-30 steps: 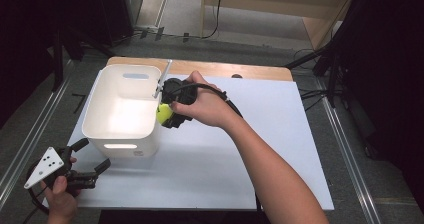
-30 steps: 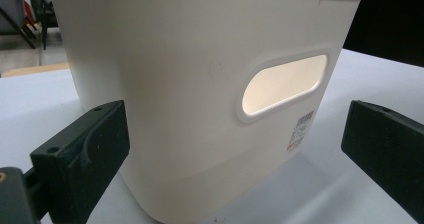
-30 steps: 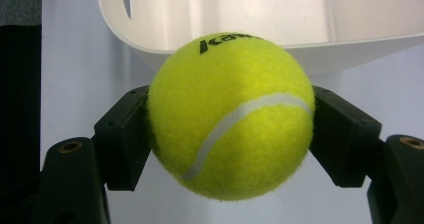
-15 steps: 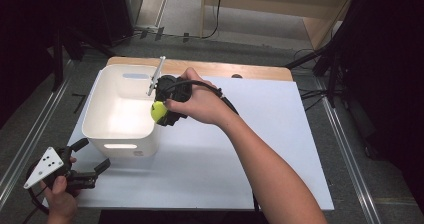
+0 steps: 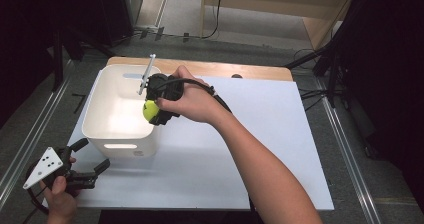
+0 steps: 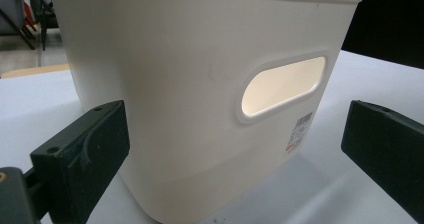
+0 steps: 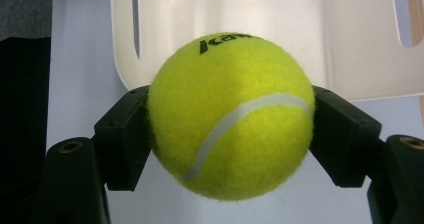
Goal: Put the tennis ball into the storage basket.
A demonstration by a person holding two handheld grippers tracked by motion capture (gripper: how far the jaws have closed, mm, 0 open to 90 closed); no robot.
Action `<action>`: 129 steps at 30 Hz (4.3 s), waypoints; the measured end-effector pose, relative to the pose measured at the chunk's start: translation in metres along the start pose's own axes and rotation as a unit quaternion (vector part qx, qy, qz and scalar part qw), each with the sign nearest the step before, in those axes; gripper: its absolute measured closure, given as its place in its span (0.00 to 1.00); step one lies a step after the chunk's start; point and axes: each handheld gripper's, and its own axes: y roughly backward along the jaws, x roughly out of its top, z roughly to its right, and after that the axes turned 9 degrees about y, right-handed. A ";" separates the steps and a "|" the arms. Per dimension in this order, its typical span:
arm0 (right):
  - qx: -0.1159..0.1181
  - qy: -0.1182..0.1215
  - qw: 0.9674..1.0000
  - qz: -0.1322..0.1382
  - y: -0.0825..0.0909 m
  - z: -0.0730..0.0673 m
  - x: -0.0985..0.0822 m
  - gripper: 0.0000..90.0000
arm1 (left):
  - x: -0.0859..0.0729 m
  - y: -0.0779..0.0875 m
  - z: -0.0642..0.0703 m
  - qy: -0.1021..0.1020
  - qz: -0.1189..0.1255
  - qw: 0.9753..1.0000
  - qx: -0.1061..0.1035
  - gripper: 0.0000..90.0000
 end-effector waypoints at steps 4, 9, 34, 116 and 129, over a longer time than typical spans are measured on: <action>0.000 0.005 1.000 0.001 0.000 0.001 0.007 0.27 | 0.000 0.000 0.000 0.001 0.000 1.000 -0.001 0.00; -0.001 0.012 1.000 0.003 0.000 0.002 0.013 0.27 | 0.000 0.000 0.000 0.001 0.000 1.000 -0.001 0.00; 0.005 0.015 1.000 0.000 -0.010 0.002 0.032 0.27 | 0.000 0.000 0.000 0.002 0.003 1.000 -0.002 0.00; 0.035 0.019 0.997 -0.072 -0.077 -0.001 0.034 0.26 | 0.000 0.000 0.000 0.002 0.005 1.000 -0.004 0.00; 0.028 0.021 0.998 -0.058 -0.075 -0.003 0.031 0.17 | 0.000 0.000 0.000 0.002 0.004 1.000 -0.004 0.00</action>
